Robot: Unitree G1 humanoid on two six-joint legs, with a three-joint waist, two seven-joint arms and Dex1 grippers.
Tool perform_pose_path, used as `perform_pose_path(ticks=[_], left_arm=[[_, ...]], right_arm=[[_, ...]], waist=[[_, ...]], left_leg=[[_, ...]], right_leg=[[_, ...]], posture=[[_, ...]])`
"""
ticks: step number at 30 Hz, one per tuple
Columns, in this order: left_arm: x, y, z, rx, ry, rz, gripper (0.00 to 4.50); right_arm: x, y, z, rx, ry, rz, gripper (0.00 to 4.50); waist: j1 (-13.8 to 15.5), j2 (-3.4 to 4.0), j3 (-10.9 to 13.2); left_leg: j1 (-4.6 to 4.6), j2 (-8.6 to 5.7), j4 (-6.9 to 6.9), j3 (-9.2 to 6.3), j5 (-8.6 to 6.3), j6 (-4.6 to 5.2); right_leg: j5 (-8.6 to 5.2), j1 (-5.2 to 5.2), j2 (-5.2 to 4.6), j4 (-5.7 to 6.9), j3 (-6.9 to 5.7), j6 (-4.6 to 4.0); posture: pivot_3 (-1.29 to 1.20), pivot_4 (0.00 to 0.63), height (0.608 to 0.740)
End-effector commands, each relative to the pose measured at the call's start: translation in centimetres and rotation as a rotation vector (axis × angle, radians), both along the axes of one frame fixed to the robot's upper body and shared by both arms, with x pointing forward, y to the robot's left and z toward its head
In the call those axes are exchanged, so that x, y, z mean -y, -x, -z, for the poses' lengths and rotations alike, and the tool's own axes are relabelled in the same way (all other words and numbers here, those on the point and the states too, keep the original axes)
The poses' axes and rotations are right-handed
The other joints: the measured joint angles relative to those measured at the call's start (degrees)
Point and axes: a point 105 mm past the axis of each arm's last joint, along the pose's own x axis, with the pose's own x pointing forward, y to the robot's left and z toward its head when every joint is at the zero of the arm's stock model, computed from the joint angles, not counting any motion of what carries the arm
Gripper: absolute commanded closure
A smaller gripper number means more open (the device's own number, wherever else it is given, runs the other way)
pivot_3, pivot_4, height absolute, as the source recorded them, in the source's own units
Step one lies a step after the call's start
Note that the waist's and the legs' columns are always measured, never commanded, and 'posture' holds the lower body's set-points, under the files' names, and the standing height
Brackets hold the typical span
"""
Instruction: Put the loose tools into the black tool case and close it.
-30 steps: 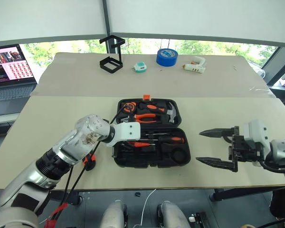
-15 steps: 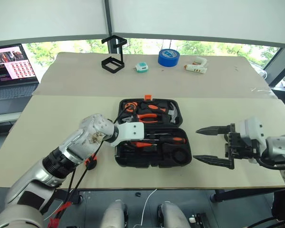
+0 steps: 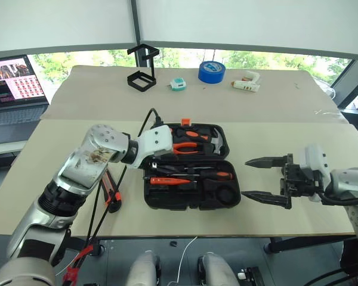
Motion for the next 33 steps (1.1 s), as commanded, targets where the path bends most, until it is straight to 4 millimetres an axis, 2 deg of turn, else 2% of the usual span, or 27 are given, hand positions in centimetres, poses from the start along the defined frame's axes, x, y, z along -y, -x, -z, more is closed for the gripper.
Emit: perform_pose_path(ticks=[1,6,11,18,26,30,33], left_arm=[[-0.7,0.2,1.5,-0.023,0.039,0.003,4.32],[-0.7,0.1,3.3,-0.048,0.067,-0.037,4.42],[-0.4,-0.5,4.1,-0.054,0.087,-0.091,4.42],[-1.1,0.6,6.3,-0.113,0.031,-0.093,4.42],[-2.2,0.9,9.0,-0.137,-0.028,-0.139,4.42],[-2.4,-0.3,8.7,-0.125,0.065,-0.243,4.42],[-2.8,0.2,8.2,-0.124,0.096,-0.222,4.42]], right_arm=[[0.1,-0.3,-1.1,0.084,-0.01,0.01,0.0],[0.2,-0.4,-1.0,0.083,-0.007,0.011,0.0],[0.0,-0.2,-0.9,0.076,-0.009,0.01,0.0],[-0.2,-0.1,-0.9,0.07,-0.01,0.009,0.0],[-0.2,-0.3,-0.7,0.074,-0.016,0.013,0.0],[-0.3,-0.5,-0.4,0.064,-0.022,0.006,0.0],[0.0,-0.7,-0.4,0.063,-0.017,0.004,0.0]], waist=[[-0.09,0.0,0.0],[0.36,-0.01,0.0],[0.34,0.0,0.0],[-0.01,0.01,-0.01],[0.01,0.07,-0.13],[0.02,0.2,-0.26],[-0.01,0.2,-0.26]], left_leg=[[-0.01,0.02,0.0,0.01,0.0,0.0],[-0.02,-0.01,0.04,0.02,0.0,0.0],[-0.02,-0.01,0.05,0.02,0.0,0.0],[0.05,0.01,0.02,0.01,0.0,0.0],[0.16,0.02,0.01,0.02,0.0,0.0],[0.34,0.02,0.0,0.02,0.0,0.0],[0.73,0.03,-0.04,0.01,-0.02,0.02]], right_leg=[[0.0,-0.02,0.02,0.03,0.02,0.0],[0.0,0.02,-0.05,0.02,-0.02,0.0],[0.0,0.04,-0.05,0.03,-0.02,0.0],[0.0,0.07,-0.02,0.04,0.0,0.0],[0.0,0.16,-0.03,0.04,0.0,-0.01],[0.0,0.34,-0.03,0.04,0.01,-0.01],[-0.03,0.74,-0.04,-0.01,-0.02,-0.04]], posture=[[0.0,0.15,0.74],[0.0,0.15,0.74],[0.0,0.15,0.74],[0.0,0.15,0.74],[0.0,0.15,0.74],[0.0,0.15,0.74],[0.0,0.15,0.74]])
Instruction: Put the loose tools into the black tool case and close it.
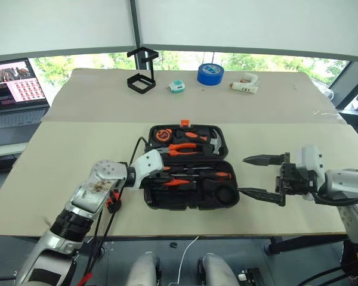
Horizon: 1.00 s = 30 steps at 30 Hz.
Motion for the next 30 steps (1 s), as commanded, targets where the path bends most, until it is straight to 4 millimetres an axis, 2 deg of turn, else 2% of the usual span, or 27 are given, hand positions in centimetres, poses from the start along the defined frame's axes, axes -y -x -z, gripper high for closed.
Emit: perform_pose_path(ticks=[1,4,6,8,11,12,14,19,22,24,25,28,30], left_arm=[[-1.7,0.9,2.0,-0.07,-0.04,-0.017,4.42],[-2.5,1.2,0.5,-0.001,0.012,-0.015,4.42],[-4.1,1.6,-3.2,0.127,0.146,-0.048,4.42],[-6.2,2.6,-5.5,0.21,0.222,-0.092,4.42],[-8.9,4.7,-6.9,0.22,0.28,-0.169,4.42],[-9.6,5.4,-7.1,0.218,0.279,-0.196,4.18],[-11.8,7.0,-6.6,0.197,0.253,-0.286,3.78],[-20.2,13.1,-3.2,0.112,0.149,-0.674,1.95],[-23.0,16.4,-1.5,0.052,0.107,-0.838,0.94],[-23.9,18.2,-0.4,-0.014,0.073,-0.909,0.24],[-24.1,19.0,0.2,-0.056,0.052,-0.939,0.02],[-24.0,19.4,0.3,-0.093,0.056,-1.001,0.02],[-22.7,17.8,-0.6,-0.112,0.1,-1.023,0.02]], right_arm=[[0.4,-0.4,-0.9,0.05,0.008,-0.008,0.0],[0.9,-0.5,-0.8,0.05,0.018,-0.008,0.0],[1.5,-0.7,-0.7,0.053,0.014,-0.003,0.0],[1.8,-0.7,-0.6,0.059,0.009,-0.002,0.0],[2.3,-0.7,-0.7,0.044,-0.031,0.009,0.0],[2.4,-0.6,-0.6,0.048,-0.033,0.01,0.0],[2.9,-0.3,-0.1,0.033,-0.022,0.007,0.0],[3.2,0.3,0.7,0.025,-0.026,0.006,0.0],[2.9,0.7,0.7,0.027,-0.038,-0.002,0.0],[2.8,0.9,0.9,0.021,-0.037,-0.009,0.0],[2.7,1.0,1.1,0.017,-0.033,-0.016,0.0],[2.2,1.4,1.4,0.019,-0.015,-0.049,0.0],[1.5,1.4,1.1,0.048,-0.018,-0.08,0.0]], waist=[[-0.11,0.0,0.0],[-0.39,0.06,-0.03],[-0.63,0.06,-0.02],[-0.95,0.0,0.05],[-0.92,0.0,0.06],[-0.89,0.01,0.06],[-0.89,0.02,0.06],[-1.17,-0.01,0.08],[-1.09,-0.09,0.1],[-0.83,-0.09,0.1],[-0.51,-0.11,0.11],[0.14,-0.13,0.12],[0.35,-0.18,0.13]], left_leg=[[0.05,0.01,-0.02,0.0,-0.01,0.0],[0.14,0.04,-0.11,0.01,-0.02,0.01],[0.16,0.06,-0.16,0.01,-0.02,0.01],[0.0,0.15,-0.17,0.01,-0.03,0.02],[-0.27,0.2,-0.14,-0.01,-0.01,0.0],[-0.27,0.22,-0.15,0.03,-0.01,0.0],[-0.26,0.2,-0.14,0.06,-0.01,0.0],[-0.13,0.23,-0.18,0.2,-0.04,0.02],[-0.12,0.27,-0.17,0.19,-0.05,0.01],[-0.12,0.25,-0.17,0.22,-0.06,0.0],[-0.12,0.24,-0.17,0.22,-0.06,-0.01],[-0.12,0.21,-0.16,0.24,-0.07,-0.02],[-0.13,0.2,-0.16,0.23,-0.31,-0.43]], right_leg=[[-0.01,0.06,0.0,-0.02,0.0,-0.01],[-0.04,0.09,0.0,-0.02,0.02,-0.07],[-0.07,0.08,0.01,-0.02,0.01,-0.11],[-0.08,-0.1,0.02,0.0,0.0,-0.13],[-0.07,-0.41,-0.05,0.11,-0.02,-0.14],[-0.07,-0.44,-0.08,0.11,0.02,-0.14],[-0.07,-0.42,-0.11,0.1,0.03,-0.13],[-0.09,-0.34,-0.15,0.0,0.05,-0.14],[-0.22,-0.41,-0.14,0.01,-0.03,-0.36],[-0.49,-0.43,-0.21,0.02,-0.02,-0.77],[-0.51,-0.46,-0.23,0.03,-0.02,-0.78],[-0.54,-0.67,-0.3,0.0,-0.04,-0.8],[-0.54,-0.69,-0.36,0.0,-0.06,-0.79]], posture=[[0.0,0.15,0.74],[0.0,0.15,0.74],[0.0,0.15,0.74],[0.0,0.15,0.74],[0.0,0.15,0.74],[0.0,0.15,0.74],[0.0,0.15,0.74],[0.0,0.15,0.74],[0.0,0.15,0.74],[0.0,0.15,0.74],[0.0,0.15,0.74],[0.0,0.15,0.74],[0.0,0.15,0.74]])
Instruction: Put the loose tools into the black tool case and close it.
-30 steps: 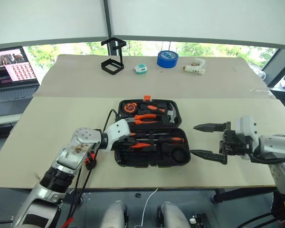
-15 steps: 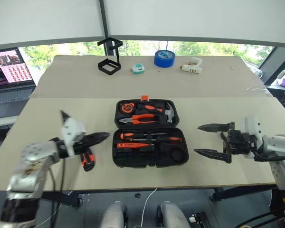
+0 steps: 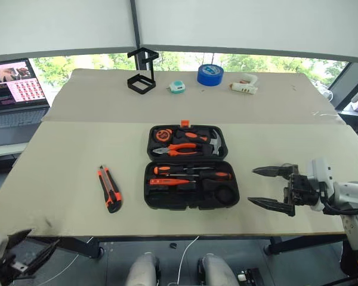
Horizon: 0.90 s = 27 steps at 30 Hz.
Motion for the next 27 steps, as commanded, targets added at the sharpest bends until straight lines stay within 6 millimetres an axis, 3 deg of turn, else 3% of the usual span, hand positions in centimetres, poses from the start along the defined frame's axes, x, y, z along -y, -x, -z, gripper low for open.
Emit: perform_pose_path(ticks=[1,5,8,12,20,27], left_arm=[[2.1,-3.3,-3.1,0.064,0.025,-0.032,0.02],[6.0,-6.7,-5.3,0.062,0.144,-0.002,0.02],[7.8,-8.7,-4.9,0.033,0.202,-0.072,0.02],[11.0,-10.7,-3.7,0.016,0.271,-0.151,0.02],[13.5,-12.8,-1.9,-0.018,0.235,-0.293,0.02],[13.1,-13.1,-0.4,-0.046,0.163,-0.375,0.02]], right_arm=[[-1.5,0.1,-1.6,0.109,-0.01,-0.069,0.0],[-3.3,-0.2,-3.1,0.148,-0.058,-0.103,0.0],[-4.4,0.3,-4.1,0.187,-0.125,-0.202,0.0],[-5.1,-0.7,-4.7,0.193,-0.181,-0.218,0.0],[-6.4,-1.0,-5.5,0.207,-0.238,-0.252,0.0],[-6.8,-1.0,-5.5,0.194,-0.246,-0.25,0.0]], waist=[[0.13,-0.08,0.02],[0.12,-0.11,0.03],[-0.65,-0.08,0.01],[-1.28,-0.16,0.07],[-0.97,-0.25,0.12],[-0.6,-0.21,0.09]], left_leg=[[-0.01,0.0,0.01,-0.01,-0.02,-0.03],[-0.03,0.02,0.06,-0.08,0.02,0.02],[0.0,-0.01,-0.02,-0.07,0.24,0.39],[0.08,0.03,-0.05,-0.23,0.12,0.3],[0.26,-0.08,-0.04,-0.37,0.14,0.22],[0.44,-0.09,-0.04,-0.35,0.13,0.22]], right_leg=[[0.0,0.0,0.0,0.0,-0.01,0.0],[0.04,0.03,0.03,0.16,-0.03,0.06],[0.34,0.26,0.1,0.14,0.09,0.53],[0.36,0.37,0.3,0.12,0.14,0.57],[0.38,0.71,0.28,0.05,0.05,0.55],[0.36,0.86,0.24,0.04,0.08,0.51]], posture=[[0.0,0.15,0.74],[0.0,0.15,0.74],[0.0,0.15,0.74],[0.0,0.15,0.74],[0.0,0.15,0.74],[0.0,0.15,0.74]])
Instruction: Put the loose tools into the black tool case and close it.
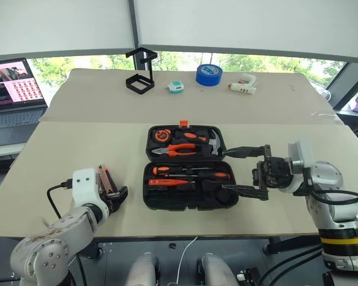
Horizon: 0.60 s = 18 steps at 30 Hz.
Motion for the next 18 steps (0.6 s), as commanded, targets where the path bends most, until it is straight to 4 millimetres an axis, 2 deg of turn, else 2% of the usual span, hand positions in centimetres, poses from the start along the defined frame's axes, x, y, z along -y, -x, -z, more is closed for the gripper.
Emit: perform_pose_path(ticks=[1,3,4,5,9,11,14,16,18], left_arm=[[-0.4,-0.1,0.8,-0.019,-0.021,-0.042,0.02],[-0.4,-0.3,0.9,-0.008,-0.026,-0.044,0.02],[-0.5,-0.4,0.8,0.001,-0.029,-0.05,0.54],[-0.7,-0.6,0.8,0.013,-0.027,-0.062,0.75],[-1.6,-0.2,0.7,0.043,-0.017,-0.106,2.2],[-2.0,0.0,0.5,0.057,-0.025,-0.094,2.76],[-1.7,-0.6,-2.1,0.2,0.035,0.015,2.78],[-1.8,-0.9,-5.1,0.337,0.047,0.123,2.78],[-2.0,-0.8,-7.1,0.415,0.012,0.243,2.78]], right_arm=[[-0.3,0.2,-1.0,0.034,-0.021,-0.009,0.0],[-0.4,0.1,-1.0,0.031,-0.022,-0.006,0.0],[-0.5,0.1,-0.9,0.028,-0.021,-0.004,0.0],[-0.4,0.0,-0.8,0.024,-0.018,0.001,0.0],[-0.3,-0.2,-0.4,0.016,-0.013,0.017,0.0],[-0.1,-0.2,-0.3,0.015,-0.014,0.025,0.0],[0.2,-0.2,-0.2,0.017,-0.009,0.044,0.0],[0.8,0.0,-0.3,0.019,-0.011,0.077,0.0],[1.3,0.2,-0.4,0.023,-0.006,0.104,0.0]], waist=[[0.08,0.04,-0.03],[0.14,0.09,-0.05],[0.18,0.1,-0.05],[0.22,0.1,-0.05],[0.32,0.1,-0.05],[0.31,0.1,-0.05],[0.25,0.09,-0.04],[0.27,0.02,0.02],[0.36,0.02,0.03]], left_leg=[[0.01,0.01,0.0,0.0,0.0,0.0],[0.02,0.01,0.0,0.0,0.0,0.0],[0.02,0.01,-0.01,-0.01,0.0,0.0],[0.02,0.01,-0.01,-0.01,0.0,0.0],[0.01,0.02,-0.01,-0.01,0.0,0.0],[-0.01,0.02,-0.01,0.0,0.0,0.0],[-0.02,0.04,-0.04,0.0,-0.01,0.0],[-0.08,0.08,-0.06,0.01,-0.01,-0.01],[-0.24,0.13,-0.05,-0.02,0.0,-0.03]], right_leg=[[0.0,0.0,0.0,0.0,0.0,-0.01],[-0.02,0.01,0.0,0.02,0.0,-0.04],[-0.02,0.01,0.0,0.02,0.0,-0.05],[-0.03,0.0,0.01,0.02,-0.01,-0.07],[-0.04,0.0,-0.02,0.01,-0.01,-0.1],[-0.05,-0.01,-0.05,0.0,-0.01,-0.1],[-0.11,-0.05,-0.05,-0.01,-0.02,-0.2],[-0.3,-0.12,-0.03,0.01,-0.04,-0.54],[-0.35,-0.3,-0.01,0.03,-0.12,-0.66]], posture=[[0.0,0.15,0.74],[0.0,0.15,0.74],[0.0,0.15,0.74],[0.0,0.15,0.74],[0.0,0.15,0.74],[0.0,0.15,0.74],[0.0,0.15,0.74],[0.0,0.15,0.74],[0.0,0.15,0.74]])
